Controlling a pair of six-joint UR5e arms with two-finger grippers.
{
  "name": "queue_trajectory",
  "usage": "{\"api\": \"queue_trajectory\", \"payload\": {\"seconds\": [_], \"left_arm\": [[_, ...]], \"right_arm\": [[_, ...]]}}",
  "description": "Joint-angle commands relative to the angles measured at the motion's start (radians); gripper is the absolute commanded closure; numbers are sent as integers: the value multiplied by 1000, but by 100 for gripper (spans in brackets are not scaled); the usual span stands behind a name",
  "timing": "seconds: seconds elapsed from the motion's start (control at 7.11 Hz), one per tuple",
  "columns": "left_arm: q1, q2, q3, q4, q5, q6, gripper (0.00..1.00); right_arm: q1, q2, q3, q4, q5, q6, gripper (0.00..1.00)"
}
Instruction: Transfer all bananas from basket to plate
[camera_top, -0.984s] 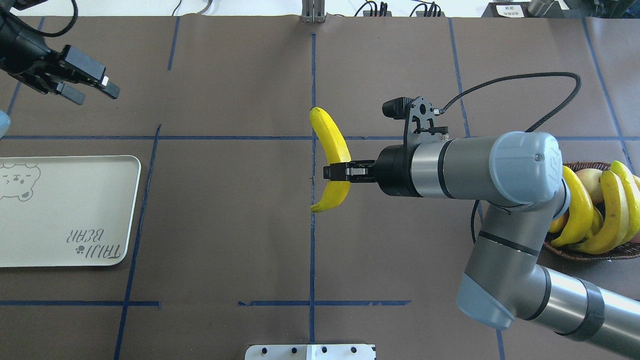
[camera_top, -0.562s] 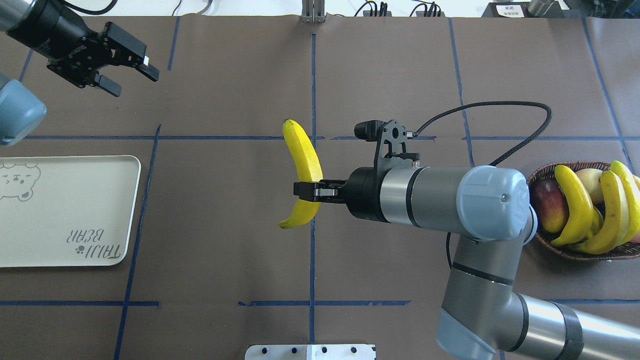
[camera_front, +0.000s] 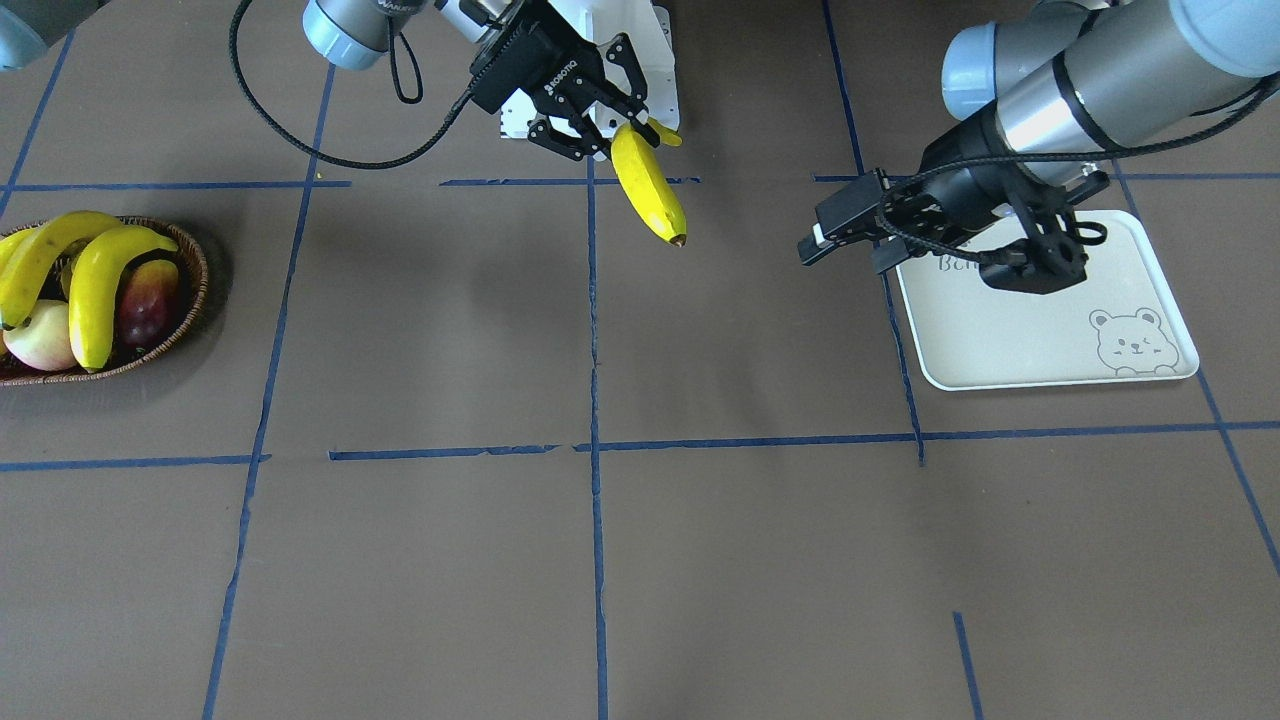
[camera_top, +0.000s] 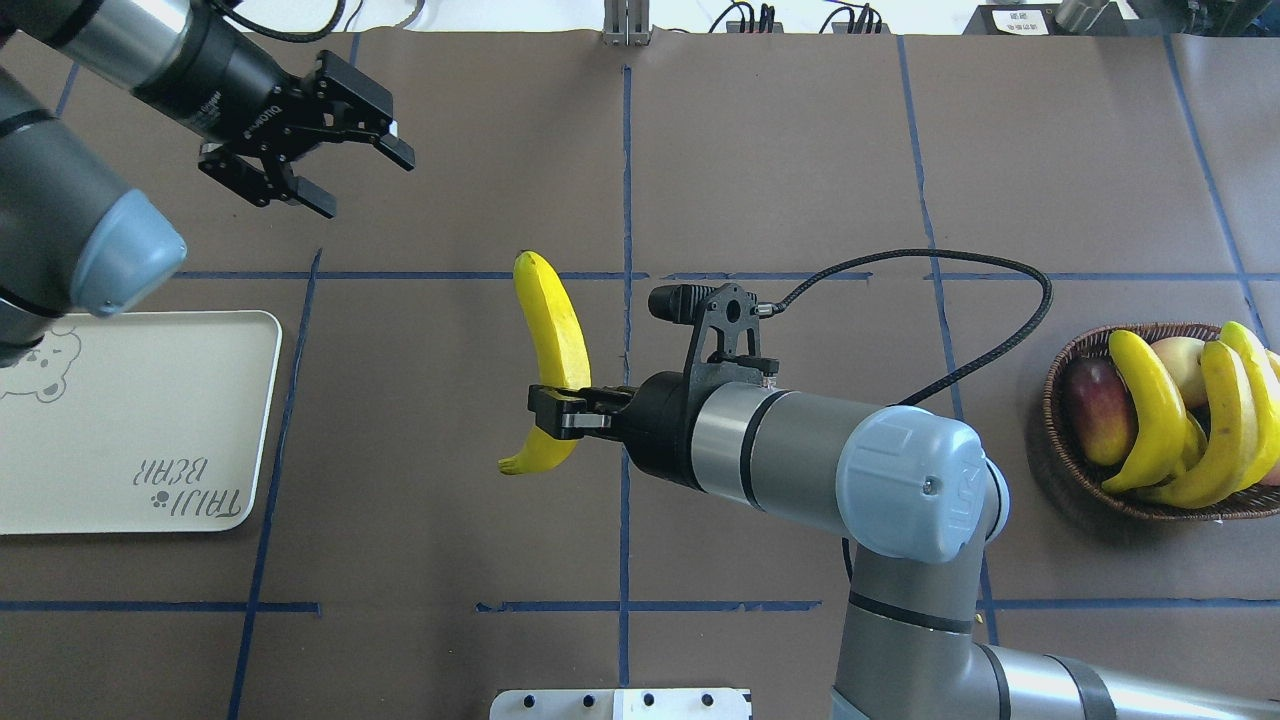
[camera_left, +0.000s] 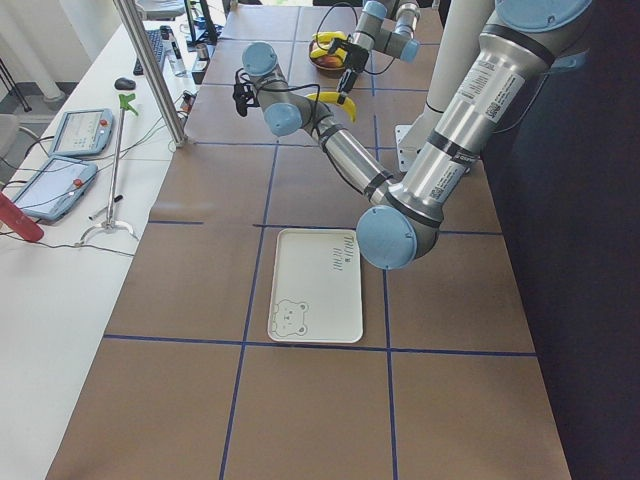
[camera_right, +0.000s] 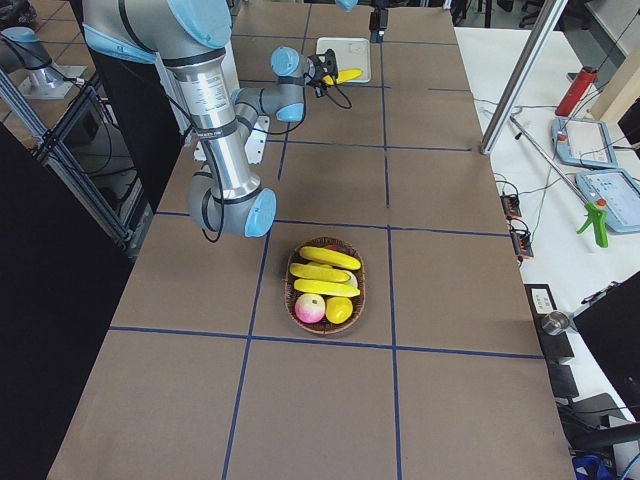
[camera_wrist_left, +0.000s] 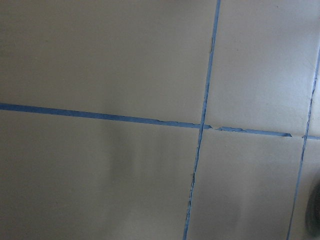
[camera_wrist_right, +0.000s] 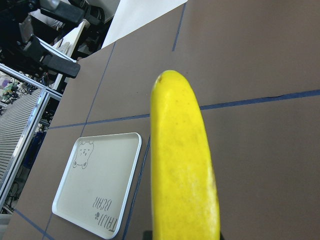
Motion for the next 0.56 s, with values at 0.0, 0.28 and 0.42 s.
{"api": "queue_trajectory", "payload": {"seconds": [0.0,0.28,0.42], "left_arm": [[98,-11,-13,-106,115,-215,0],[136,-49,-13,-106,158,-297,0],[175,-53,-15,-108,205,-303,0]], "right_arm": [[0,41,-41,-1,-13,5,100],[0,60,-63,-1,-13,10,100],[0,63,-63,-1,-13,10,100]]}}
